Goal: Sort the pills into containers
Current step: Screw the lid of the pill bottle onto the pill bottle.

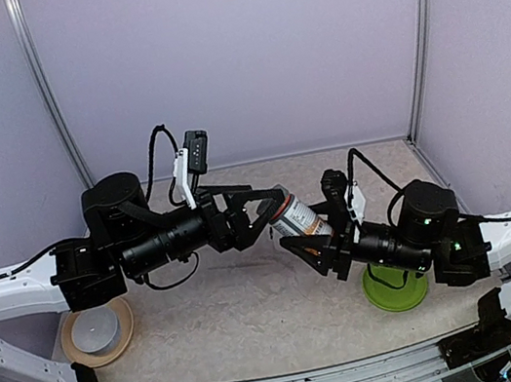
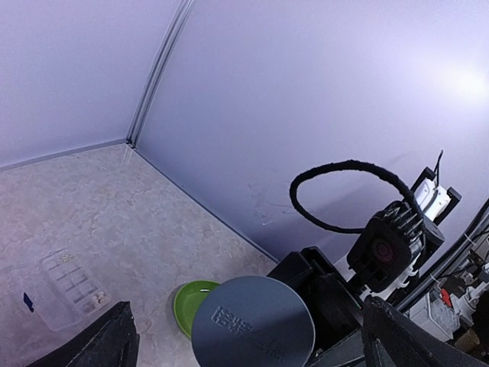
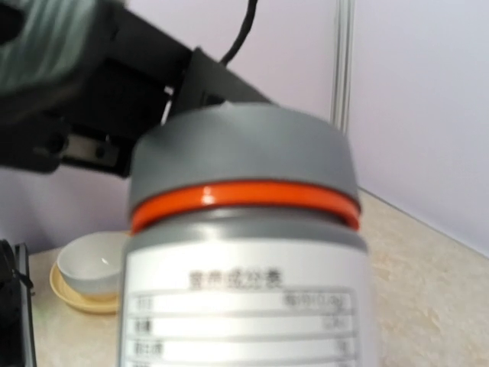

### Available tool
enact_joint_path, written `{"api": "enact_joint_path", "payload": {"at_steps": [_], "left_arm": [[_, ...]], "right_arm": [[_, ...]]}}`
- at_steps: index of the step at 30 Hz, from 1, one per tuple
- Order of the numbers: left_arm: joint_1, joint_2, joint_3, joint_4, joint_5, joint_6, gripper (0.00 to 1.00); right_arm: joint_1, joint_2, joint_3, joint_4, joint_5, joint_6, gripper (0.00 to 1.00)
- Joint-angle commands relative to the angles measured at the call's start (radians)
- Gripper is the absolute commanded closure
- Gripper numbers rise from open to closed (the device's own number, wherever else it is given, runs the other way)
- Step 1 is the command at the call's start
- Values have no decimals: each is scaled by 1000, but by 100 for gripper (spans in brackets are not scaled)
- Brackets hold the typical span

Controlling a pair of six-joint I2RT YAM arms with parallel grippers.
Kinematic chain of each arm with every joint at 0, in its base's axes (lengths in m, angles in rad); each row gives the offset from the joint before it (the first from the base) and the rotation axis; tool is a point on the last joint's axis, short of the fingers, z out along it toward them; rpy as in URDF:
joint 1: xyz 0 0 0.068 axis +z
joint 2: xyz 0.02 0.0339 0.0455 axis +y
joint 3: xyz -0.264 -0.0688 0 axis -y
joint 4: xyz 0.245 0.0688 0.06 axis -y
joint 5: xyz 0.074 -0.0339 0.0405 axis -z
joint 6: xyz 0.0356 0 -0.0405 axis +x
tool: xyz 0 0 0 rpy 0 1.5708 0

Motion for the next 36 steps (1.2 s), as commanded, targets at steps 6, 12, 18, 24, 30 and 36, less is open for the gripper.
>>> {"api": "enact_joint_path", "payload": {"at_steps": [6, 12, 18, 24, 30, 36], "left_arm": [[24, 23, 62, -38, 63, -43, 1], [24, 44, 76, -44, 75, -46, 1], [20, 62, 75, -52, 57, -42, 1], [8, 64, 73, -50, 45, -31, 1], [-3, 59, 70, -52, 35, -12, 1], [-13, 69, 67, -45, 50, -7, 1]], "right_arm": [[7, 17, 36, -29, 13, 4, 100], [8, 15, 45, -24, 10, 2, 100], [7, 31, 59, -23, -2, 0, 100], [8, 53, 72, -27, 16, 4, 100], [8, 83, 92, -63, 56, 11, 100], [8, 109, 104, -66, 47, 12, 100]]}}
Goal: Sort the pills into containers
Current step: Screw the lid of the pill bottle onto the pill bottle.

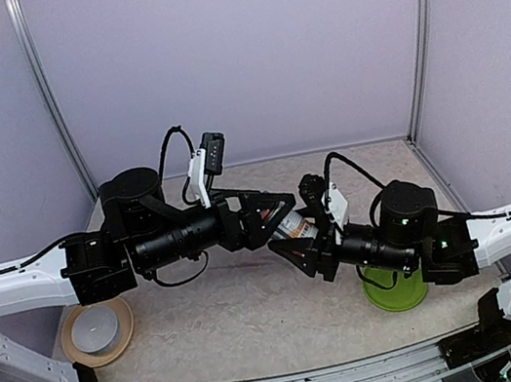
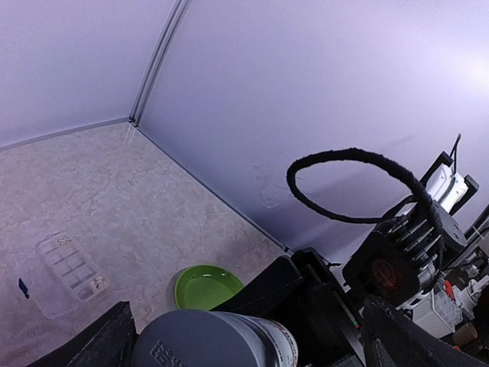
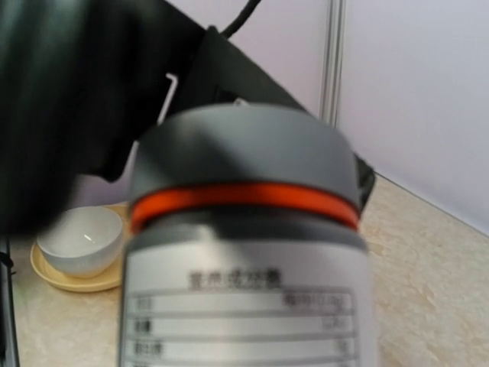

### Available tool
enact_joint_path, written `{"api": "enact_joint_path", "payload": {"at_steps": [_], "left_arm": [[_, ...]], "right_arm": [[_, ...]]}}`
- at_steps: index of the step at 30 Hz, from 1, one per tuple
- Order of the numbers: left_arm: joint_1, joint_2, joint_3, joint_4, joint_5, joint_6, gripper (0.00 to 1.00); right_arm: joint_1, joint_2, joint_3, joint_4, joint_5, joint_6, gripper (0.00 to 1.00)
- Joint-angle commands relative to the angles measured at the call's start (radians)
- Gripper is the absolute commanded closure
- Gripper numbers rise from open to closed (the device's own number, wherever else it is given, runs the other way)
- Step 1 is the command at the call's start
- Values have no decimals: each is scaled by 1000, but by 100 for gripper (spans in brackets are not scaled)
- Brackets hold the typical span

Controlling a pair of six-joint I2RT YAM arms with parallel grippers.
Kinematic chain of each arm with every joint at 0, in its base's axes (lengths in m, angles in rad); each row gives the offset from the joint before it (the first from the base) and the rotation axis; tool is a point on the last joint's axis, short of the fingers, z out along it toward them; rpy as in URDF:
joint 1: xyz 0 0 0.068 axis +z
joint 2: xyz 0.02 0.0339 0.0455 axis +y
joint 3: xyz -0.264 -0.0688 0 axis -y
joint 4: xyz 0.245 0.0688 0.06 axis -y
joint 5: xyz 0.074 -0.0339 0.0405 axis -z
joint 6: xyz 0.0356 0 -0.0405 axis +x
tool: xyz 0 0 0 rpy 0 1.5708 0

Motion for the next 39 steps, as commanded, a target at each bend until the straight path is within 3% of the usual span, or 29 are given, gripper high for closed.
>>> {"api": "enact_joint_path", "payload": {"at_steps": [1, 16, 22, 28, 39], "left_arm": [[-21, 6, 15, 20, 29, 20, 1], [-22, -14, 2, 39, 41, 14, 1], [11, -62, -14, 4, -11, -1, 1], [62, -103, -30, -11, 51, -41, 1], [72, 35, 40, -91, 206, -108, 4]], "right_arm": [[7, 31, 40, -6, 8, 11, 100], [9, 108, 53, 30, -142, 44, 100], [9, 32, -6, 59, -130, 6, 100], [9, -57, -91, 81, -88, -33, 100], [9, -160, -135, 60, 21, -185, 100]]}}
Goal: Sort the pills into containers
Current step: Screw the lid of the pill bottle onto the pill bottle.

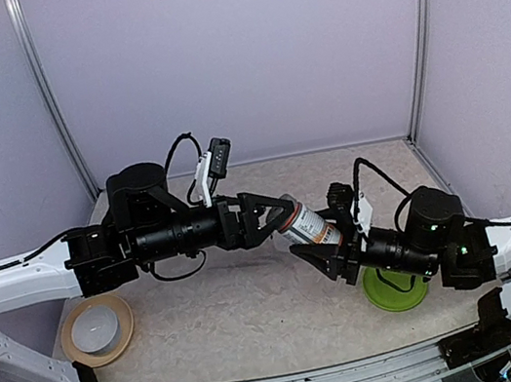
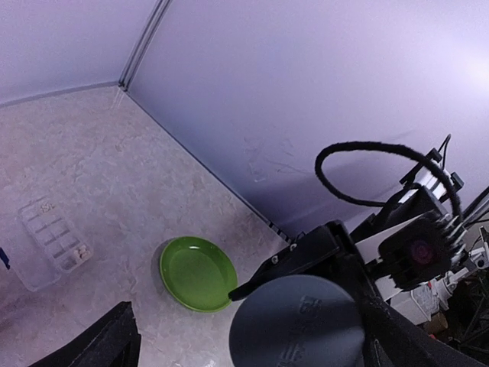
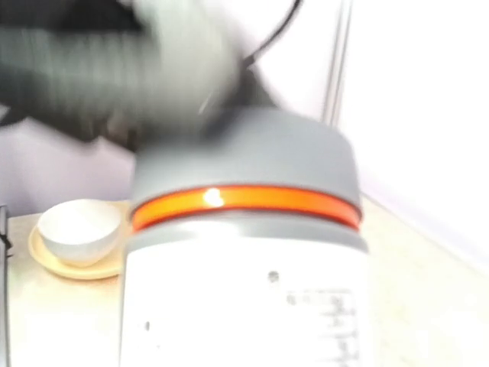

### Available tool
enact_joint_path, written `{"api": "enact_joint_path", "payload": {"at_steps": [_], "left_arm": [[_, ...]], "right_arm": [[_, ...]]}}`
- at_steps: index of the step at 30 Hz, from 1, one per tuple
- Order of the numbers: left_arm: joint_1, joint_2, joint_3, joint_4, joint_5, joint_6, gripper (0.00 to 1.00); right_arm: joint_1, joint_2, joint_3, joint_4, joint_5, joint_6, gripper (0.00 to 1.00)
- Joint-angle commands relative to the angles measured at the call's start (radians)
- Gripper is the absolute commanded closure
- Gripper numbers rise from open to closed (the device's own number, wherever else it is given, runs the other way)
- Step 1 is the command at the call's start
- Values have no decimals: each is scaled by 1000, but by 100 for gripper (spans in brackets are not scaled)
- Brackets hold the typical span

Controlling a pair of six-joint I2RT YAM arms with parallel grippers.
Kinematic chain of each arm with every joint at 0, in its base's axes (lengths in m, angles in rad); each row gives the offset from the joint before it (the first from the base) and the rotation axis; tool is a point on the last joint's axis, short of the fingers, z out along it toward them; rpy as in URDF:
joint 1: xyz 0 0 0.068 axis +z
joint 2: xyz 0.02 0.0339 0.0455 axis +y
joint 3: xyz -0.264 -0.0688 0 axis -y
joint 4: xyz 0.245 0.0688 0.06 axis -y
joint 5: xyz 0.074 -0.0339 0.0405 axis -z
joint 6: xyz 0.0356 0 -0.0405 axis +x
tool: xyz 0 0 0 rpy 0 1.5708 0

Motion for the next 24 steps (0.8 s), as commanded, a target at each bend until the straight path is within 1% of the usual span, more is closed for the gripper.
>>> {"api": "enact_joint_path", "payload": {"at_steps": [1, 5, 13, 15, 18, 24], "left_arm": [[6, 40, 31, -20, 75, -35, 6], [8, 37, 26, -5, 70, -42, 12], [10, 59, 36, 10, 105, -47, 17], [12, 64, 38, 14, 117, -47, 20], [16, 62, 33, 28, 131, -50, 23], [22, 44, 27, 36, 127, -45, 23]], "right_arm": [[8, -33, -11, 17, 52, -86, 100], [8, -45, -17, 10, 68, -107, 100], [8, -34, -20, -1, 78, -112, 100], [8, -26, -15, -6, 78, -116, 100], [8, -13, -5, -19, 79, -122, 100], [8, 0, -6, -22, 77, -120, 100]]}}
